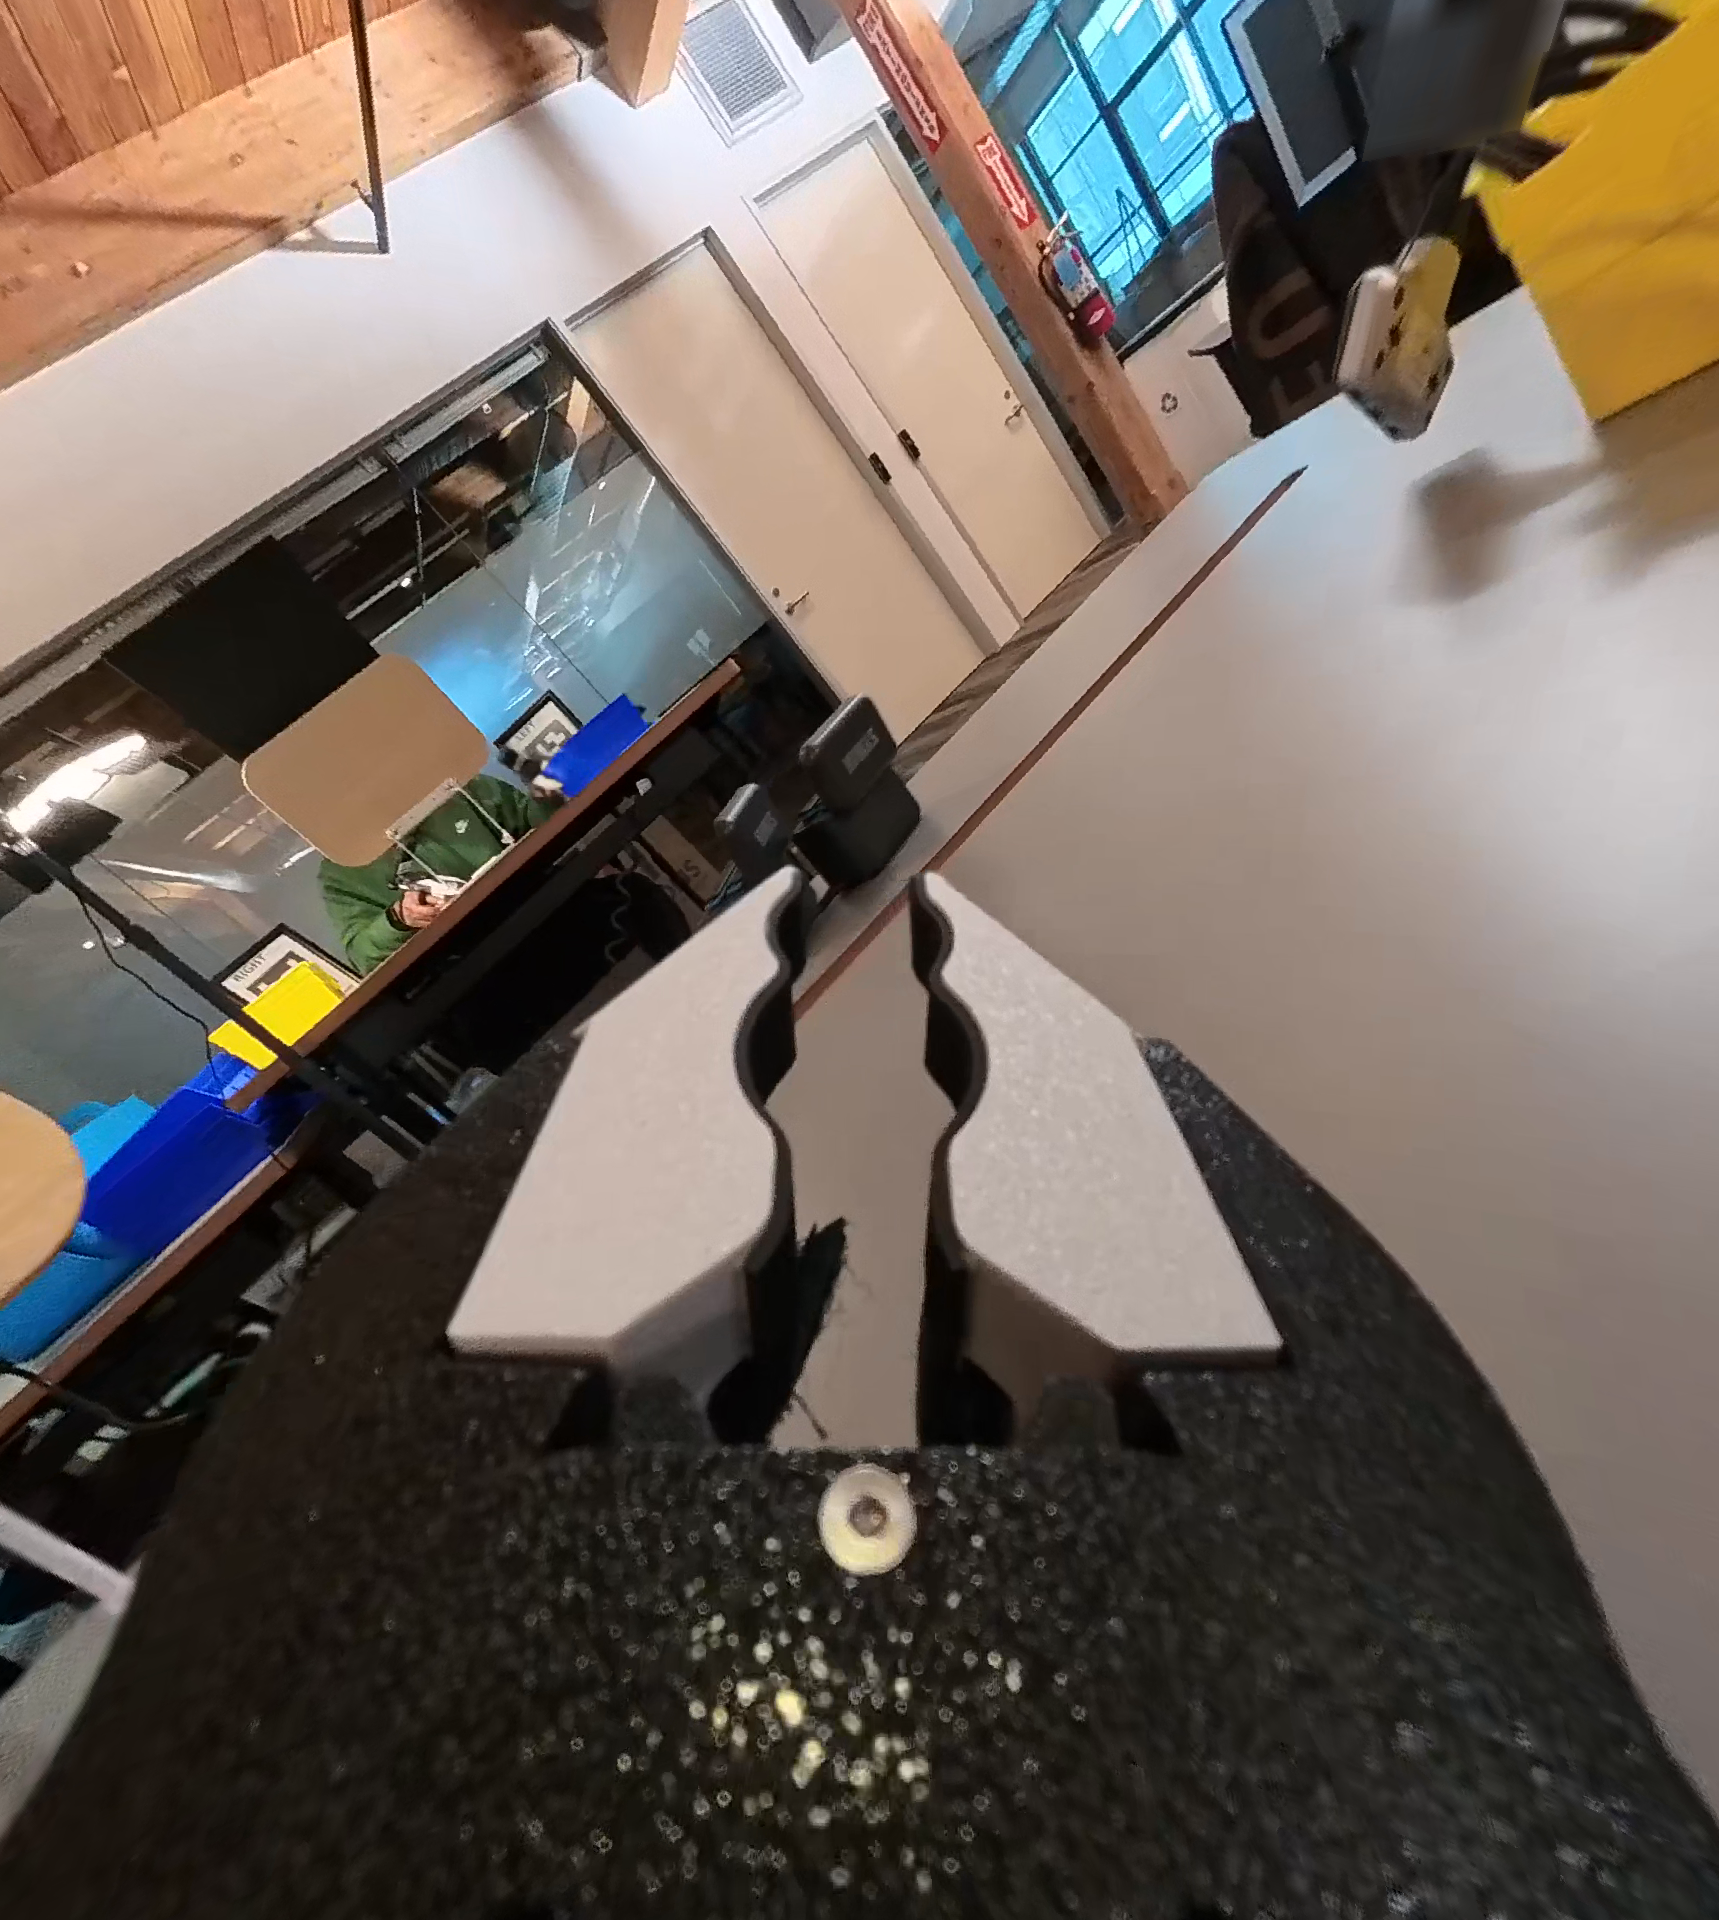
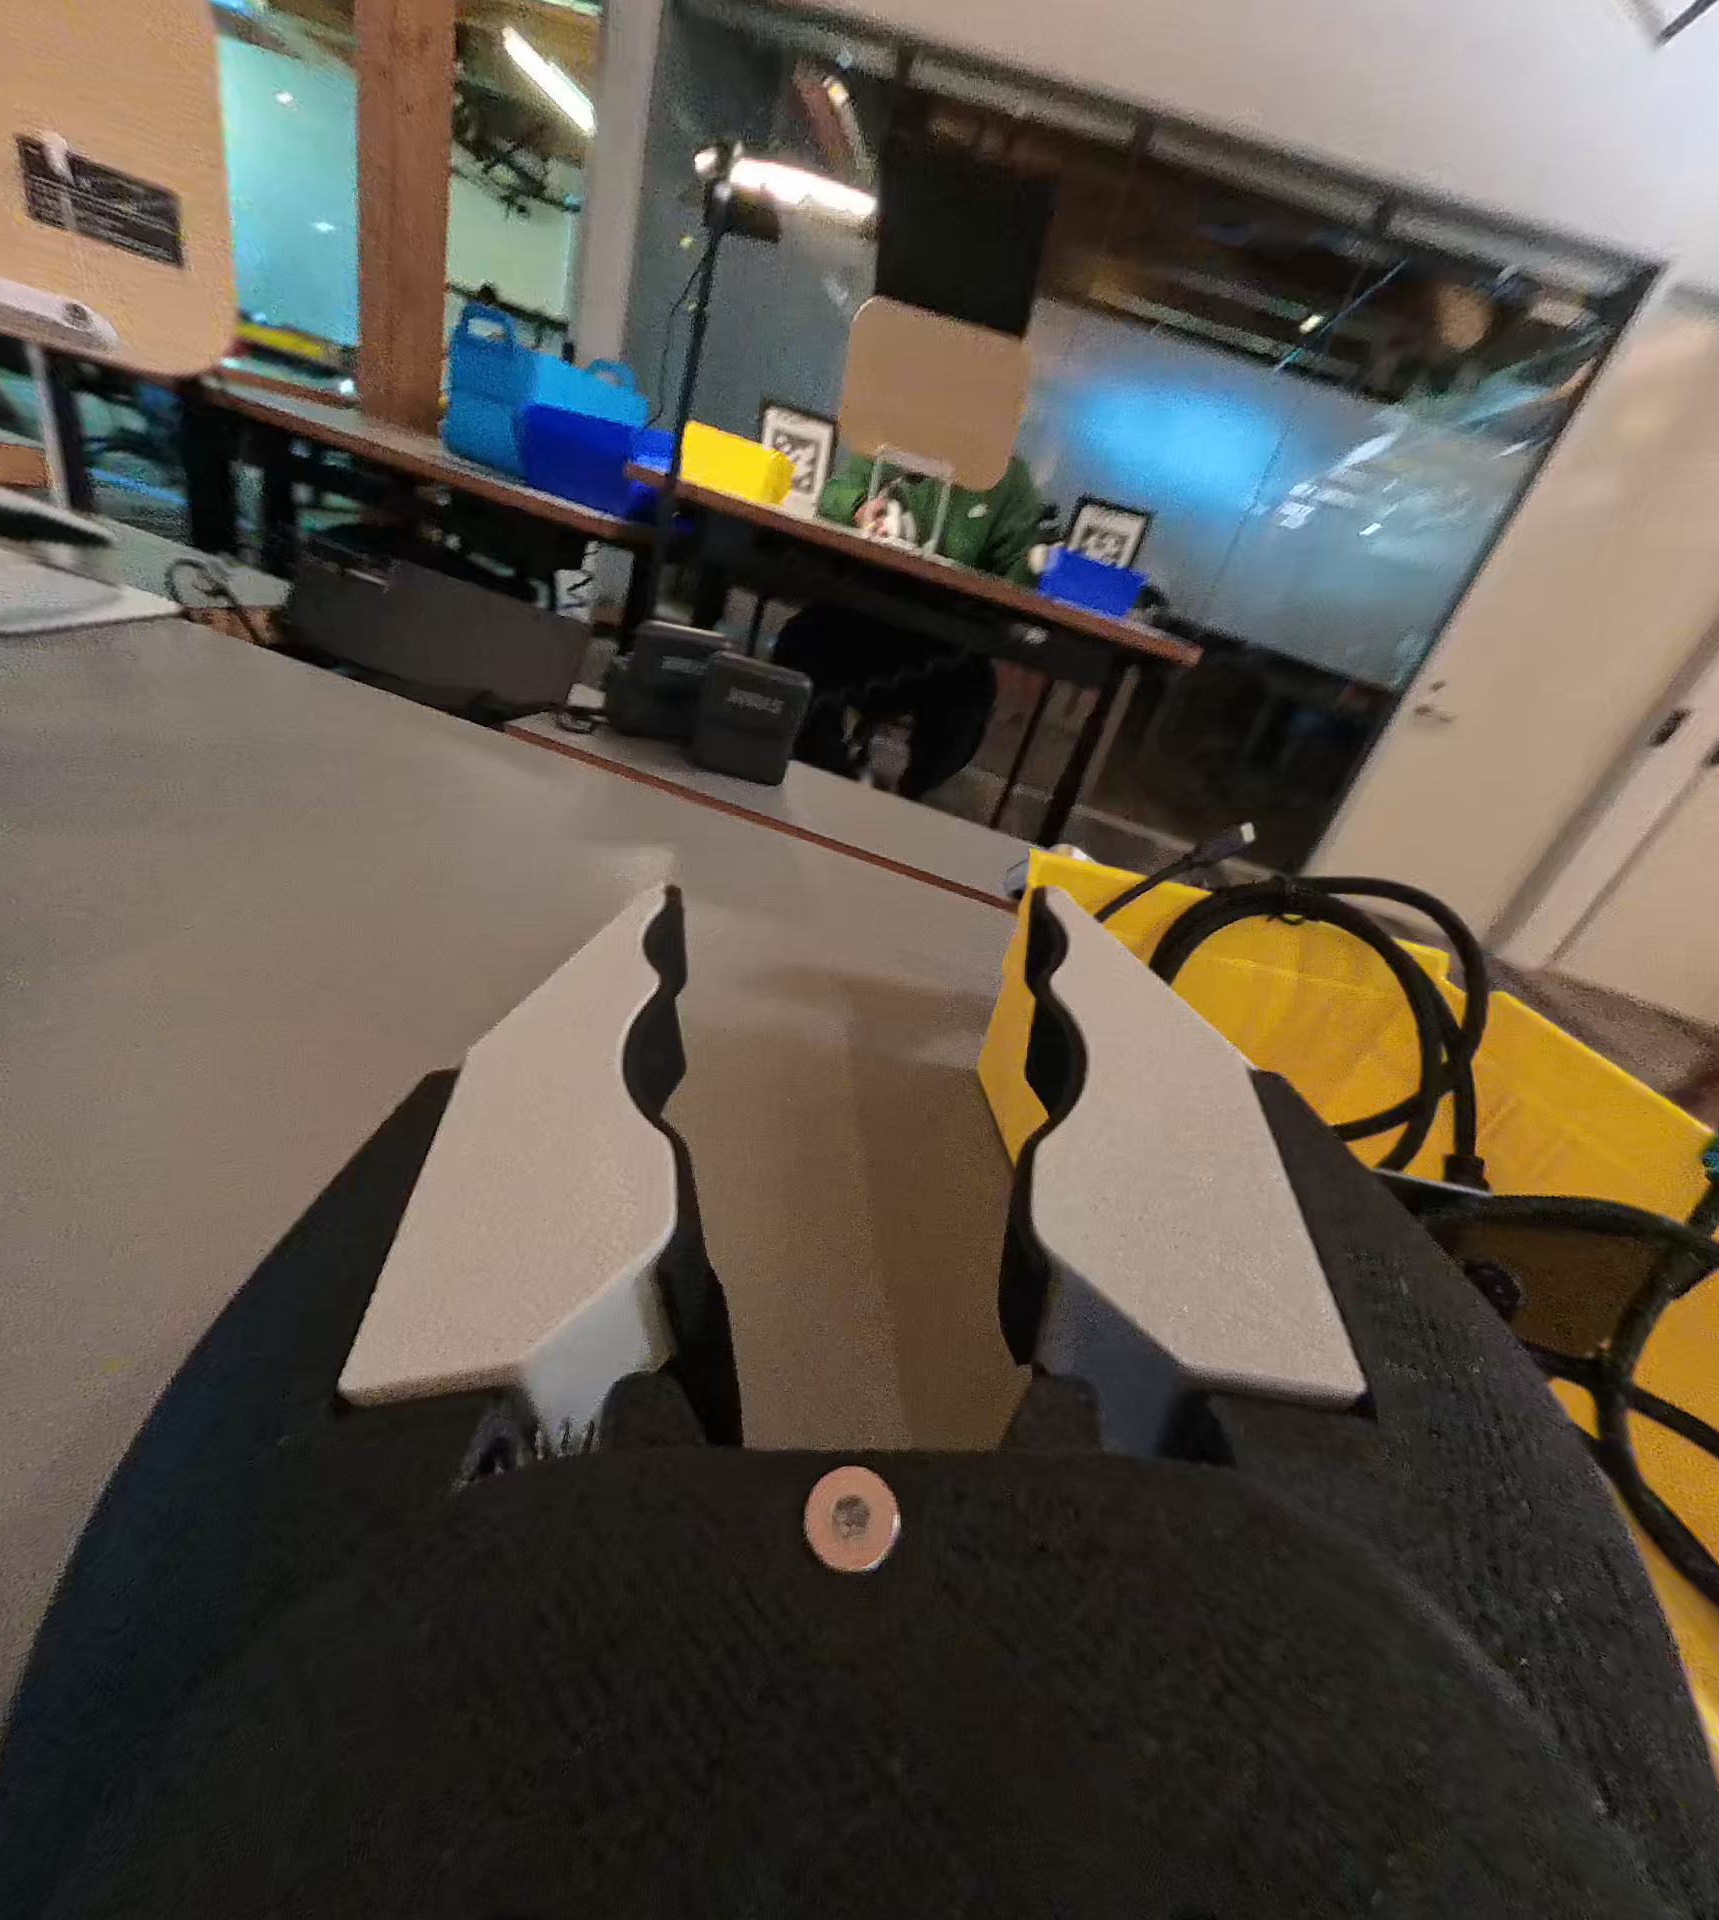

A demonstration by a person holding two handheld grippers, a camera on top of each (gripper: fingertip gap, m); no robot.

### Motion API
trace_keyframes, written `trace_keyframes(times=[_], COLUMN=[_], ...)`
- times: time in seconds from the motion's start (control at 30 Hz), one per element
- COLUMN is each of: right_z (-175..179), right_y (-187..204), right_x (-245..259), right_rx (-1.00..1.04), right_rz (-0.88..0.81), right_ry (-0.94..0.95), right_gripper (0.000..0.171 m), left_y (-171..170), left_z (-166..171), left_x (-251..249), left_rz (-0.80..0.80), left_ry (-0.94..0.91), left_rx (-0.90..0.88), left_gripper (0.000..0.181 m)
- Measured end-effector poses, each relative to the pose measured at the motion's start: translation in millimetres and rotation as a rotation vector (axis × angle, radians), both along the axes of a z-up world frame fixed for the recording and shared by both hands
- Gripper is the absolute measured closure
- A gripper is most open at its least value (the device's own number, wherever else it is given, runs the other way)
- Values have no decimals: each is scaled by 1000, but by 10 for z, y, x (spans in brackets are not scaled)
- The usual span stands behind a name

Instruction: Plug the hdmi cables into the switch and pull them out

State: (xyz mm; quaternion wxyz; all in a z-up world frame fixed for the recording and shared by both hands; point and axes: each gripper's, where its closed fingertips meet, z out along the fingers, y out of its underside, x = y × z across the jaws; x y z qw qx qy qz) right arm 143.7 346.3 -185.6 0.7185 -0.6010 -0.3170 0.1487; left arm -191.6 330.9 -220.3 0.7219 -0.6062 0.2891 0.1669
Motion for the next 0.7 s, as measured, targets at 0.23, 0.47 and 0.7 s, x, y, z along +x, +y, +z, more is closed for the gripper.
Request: trace_keyframes(times=[0.23, 0.47, 0.7], right_z=[-198, -190, -210], right_y=[-67, -142, -207], right_x=[-216, -221, -289], right_rx=[178, 173, 198], right_rz=[-15, 37, 64], right_ry=[-51, -17, -57], right_gripper=[120, 123, 123], left_y=[-254, -349, -649], left_z=[21, -31, 26], left_x=[239, 166, 187], left_rz=[-16, 106, 169], left_ry=[-99, -56, -118], left_rx=[-21, -23, 0], left_gripper=[163, 162, 156])
